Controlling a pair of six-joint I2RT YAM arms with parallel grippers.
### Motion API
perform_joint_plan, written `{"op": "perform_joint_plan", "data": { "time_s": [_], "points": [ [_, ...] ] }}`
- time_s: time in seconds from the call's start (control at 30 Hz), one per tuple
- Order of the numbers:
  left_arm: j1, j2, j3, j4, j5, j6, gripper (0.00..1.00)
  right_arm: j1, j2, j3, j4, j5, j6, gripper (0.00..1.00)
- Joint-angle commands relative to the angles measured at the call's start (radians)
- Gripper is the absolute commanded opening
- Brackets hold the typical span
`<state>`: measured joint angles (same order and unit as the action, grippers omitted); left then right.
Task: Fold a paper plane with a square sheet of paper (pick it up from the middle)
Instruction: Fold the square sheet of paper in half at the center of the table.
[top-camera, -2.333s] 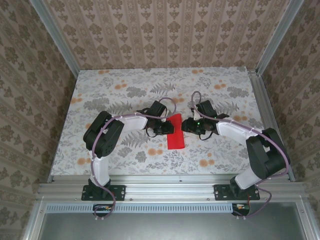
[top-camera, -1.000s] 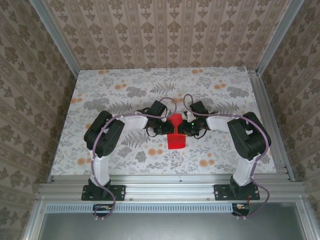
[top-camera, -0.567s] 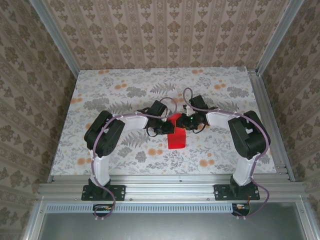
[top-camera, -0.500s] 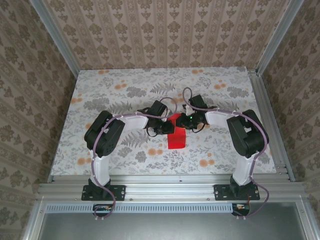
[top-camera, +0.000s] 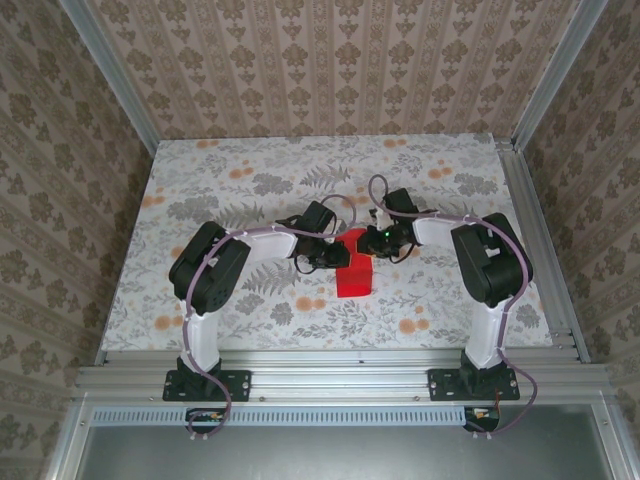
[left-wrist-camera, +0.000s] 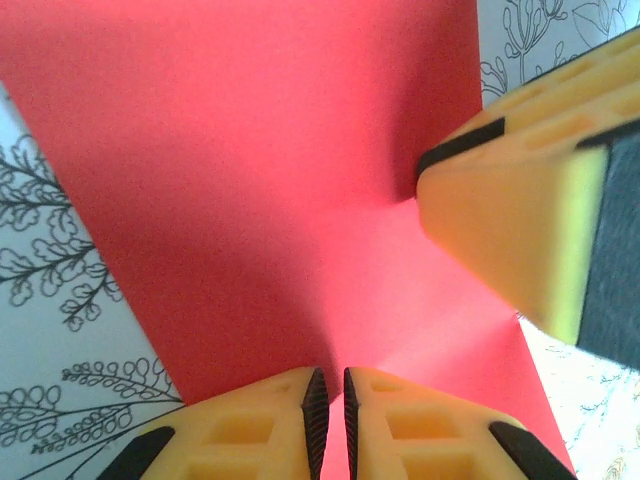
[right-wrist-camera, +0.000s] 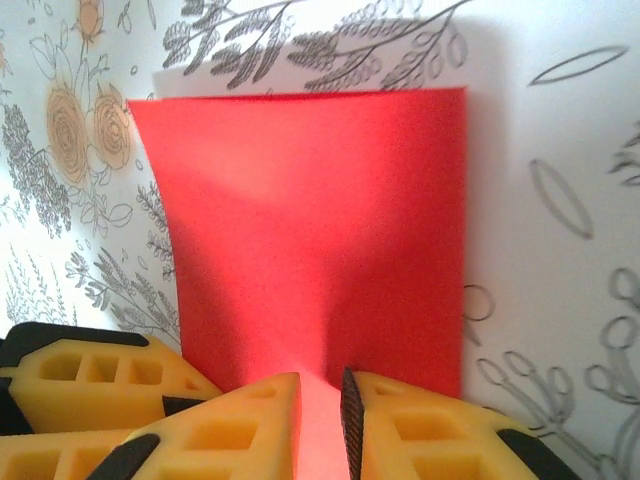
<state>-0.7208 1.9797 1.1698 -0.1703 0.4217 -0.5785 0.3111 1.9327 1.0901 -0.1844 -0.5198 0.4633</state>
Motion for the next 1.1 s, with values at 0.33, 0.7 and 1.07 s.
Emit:
{"op": "perform_joint_plan", "data": {
  "time_s": [0.33, 0.7, 1.07],
  "points": [
    [-0.003, 0.084, -0.049, -0.163, -0.121, 0.045, 0.19, -0.04, -0.097, -0.048, 0.079, -0.004, 0.029, 0.25],
    [-0.004, 0.094, -0.022, -0.184, -0.115, 0.059, 0.19, -0.024, 0.023, 0.032, 0.114, 0.042, 0.058, 0.23],
    [-0.003, 0.071, -0.048, -0.207, -0.139, 0.069, 0.19, -0.08, 0.121, 0.06, 0.102, 0.109, 0.006, 0.23]
  ]
}}
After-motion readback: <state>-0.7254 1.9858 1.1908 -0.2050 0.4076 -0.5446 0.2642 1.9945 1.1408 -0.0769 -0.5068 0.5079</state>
